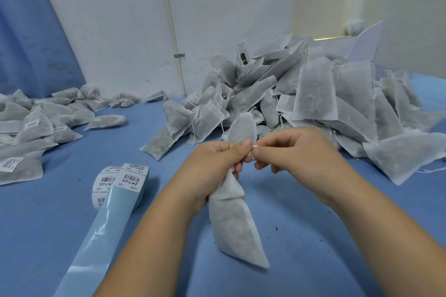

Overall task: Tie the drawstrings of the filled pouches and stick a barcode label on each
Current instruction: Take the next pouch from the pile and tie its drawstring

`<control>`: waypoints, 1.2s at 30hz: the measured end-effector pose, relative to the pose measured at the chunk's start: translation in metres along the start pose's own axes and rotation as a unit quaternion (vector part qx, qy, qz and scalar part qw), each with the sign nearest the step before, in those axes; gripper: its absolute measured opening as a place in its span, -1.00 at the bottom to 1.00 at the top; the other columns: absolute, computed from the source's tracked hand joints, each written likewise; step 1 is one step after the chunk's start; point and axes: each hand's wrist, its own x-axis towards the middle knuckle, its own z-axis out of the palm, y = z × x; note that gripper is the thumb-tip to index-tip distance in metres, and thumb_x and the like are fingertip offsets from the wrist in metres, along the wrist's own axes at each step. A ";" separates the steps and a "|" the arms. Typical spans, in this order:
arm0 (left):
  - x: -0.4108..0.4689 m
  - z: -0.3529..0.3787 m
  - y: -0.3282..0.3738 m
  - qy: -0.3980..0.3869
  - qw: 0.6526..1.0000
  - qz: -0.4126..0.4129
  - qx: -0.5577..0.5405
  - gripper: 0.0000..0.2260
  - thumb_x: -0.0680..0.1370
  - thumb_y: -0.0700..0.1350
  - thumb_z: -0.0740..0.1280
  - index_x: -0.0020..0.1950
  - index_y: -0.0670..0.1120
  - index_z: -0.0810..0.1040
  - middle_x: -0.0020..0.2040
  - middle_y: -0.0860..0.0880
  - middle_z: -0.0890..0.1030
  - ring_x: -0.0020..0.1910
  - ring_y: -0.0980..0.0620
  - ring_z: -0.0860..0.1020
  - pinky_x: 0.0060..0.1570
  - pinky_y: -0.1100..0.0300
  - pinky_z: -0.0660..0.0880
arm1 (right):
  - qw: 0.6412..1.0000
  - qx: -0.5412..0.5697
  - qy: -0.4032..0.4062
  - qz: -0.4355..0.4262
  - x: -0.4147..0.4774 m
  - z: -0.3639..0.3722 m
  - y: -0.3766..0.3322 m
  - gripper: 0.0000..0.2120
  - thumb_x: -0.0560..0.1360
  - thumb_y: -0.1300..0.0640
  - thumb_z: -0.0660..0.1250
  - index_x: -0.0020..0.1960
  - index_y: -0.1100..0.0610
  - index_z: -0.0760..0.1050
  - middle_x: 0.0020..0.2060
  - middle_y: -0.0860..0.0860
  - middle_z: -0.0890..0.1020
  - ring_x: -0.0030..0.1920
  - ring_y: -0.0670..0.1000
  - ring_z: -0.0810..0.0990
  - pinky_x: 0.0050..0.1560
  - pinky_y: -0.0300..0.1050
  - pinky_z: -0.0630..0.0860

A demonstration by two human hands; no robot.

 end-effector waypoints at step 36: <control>-0.007 -0.036 -0.006 -0.117 0.983 -0.130 0.060 -0.71 0.43 0.07 0.46 0.03 -0.09 0.67 -0.17 -0.01 0.64 -0.19 0.04 0.61 -0.13 0.21 0.52 | 0.975 -0.127 0.185 0.003 0.017 -0.027 0.021 -0.85 0.45 0.18 0.33 -0.28 0.01 0.54 -0.40 -0.09 0.59 -0.20 0.08 0.64 -0.26 -0.10 0.49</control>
